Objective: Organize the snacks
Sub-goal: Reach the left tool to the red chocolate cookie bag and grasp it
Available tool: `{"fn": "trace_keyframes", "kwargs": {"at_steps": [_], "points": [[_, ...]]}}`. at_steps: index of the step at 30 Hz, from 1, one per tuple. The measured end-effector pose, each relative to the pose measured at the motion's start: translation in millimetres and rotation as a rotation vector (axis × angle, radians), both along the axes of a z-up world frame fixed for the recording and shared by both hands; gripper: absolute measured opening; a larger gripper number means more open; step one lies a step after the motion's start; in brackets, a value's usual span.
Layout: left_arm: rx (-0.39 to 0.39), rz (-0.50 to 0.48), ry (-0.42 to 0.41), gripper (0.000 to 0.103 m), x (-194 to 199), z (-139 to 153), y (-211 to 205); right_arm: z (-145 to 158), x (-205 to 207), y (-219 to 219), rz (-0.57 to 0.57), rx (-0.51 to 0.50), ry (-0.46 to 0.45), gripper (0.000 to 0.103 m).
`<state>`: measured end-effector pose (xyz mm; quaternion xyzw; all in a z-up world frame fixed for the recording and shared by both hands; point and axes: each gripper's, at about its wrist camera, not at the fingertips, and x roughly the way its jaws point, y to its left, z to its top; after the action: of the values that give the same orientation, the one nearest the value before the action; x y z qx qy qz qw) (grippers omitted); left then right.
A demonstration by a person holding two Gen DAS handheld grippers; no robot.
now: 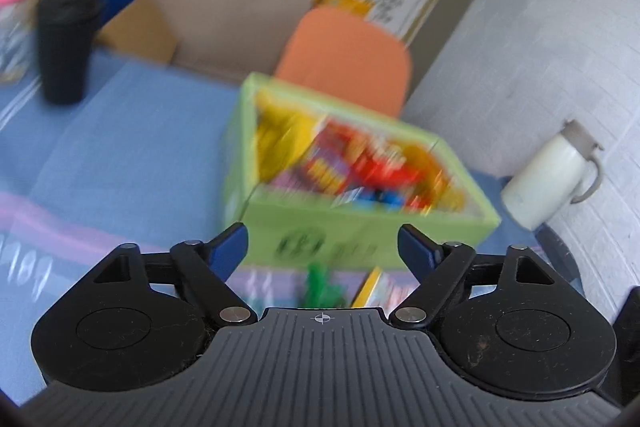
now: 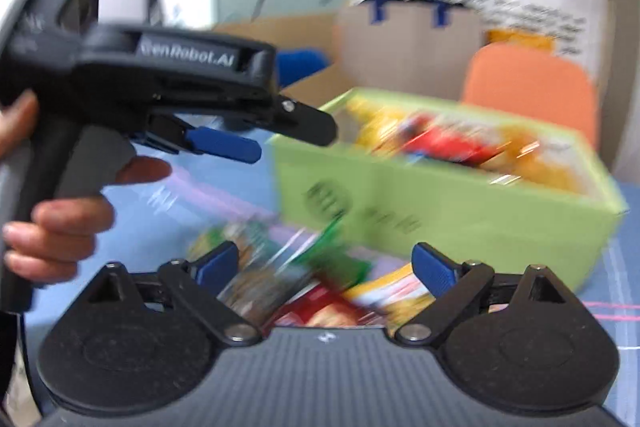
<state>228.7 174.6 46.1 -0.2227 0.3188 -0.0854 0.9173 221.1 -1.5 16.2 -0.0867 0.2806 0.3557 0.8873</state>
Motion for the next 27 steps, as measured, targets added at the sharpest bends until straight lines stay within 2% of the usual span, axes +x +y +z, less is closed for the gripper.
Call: {"fn": "trace_keyframes", "kwargs": {"at_steps": [3,6,8,11,15,18,21,27], "points": [[-0.043,0.014,0.024,0.065,-20,-6,11,-13,1,18,0.028,-0.043,0.024,0.093],[-0.051,0.005,0.031,0.066,-36,-12,15,-25,-5,25,0.058,-0.060,0.047,0.093],[-0.046,-0.005,0.056,0.066,-40,-20,13,-26,-25,22,0.074,-0.083,0.036,0.094],[-0.080,-0.032,0.100,0.065,-43,-35,9,-28,-52,18,0.107,-0.147,-0.008,0.094],[-0.103,-0.067,0.134,0.065,-54,-51,2,-28,-69,9,0.105,-0.164,-0.001,0.093],[-0.111,-0.069,0.149,0.065,-58,-54,-2,-24,-75,-1,0.060,-0.147,0.015,0.093],[-0.125,-0.094,0.152,0.065,-68,-50,-8,-17,-83,-17,-0.010,-0.088,0.022,0.093],[-0.122,-0.121,0.171,0.066,-65,-54,-25,-24,-92,-47,-0.102,0.046,0.146,0.093]]}}
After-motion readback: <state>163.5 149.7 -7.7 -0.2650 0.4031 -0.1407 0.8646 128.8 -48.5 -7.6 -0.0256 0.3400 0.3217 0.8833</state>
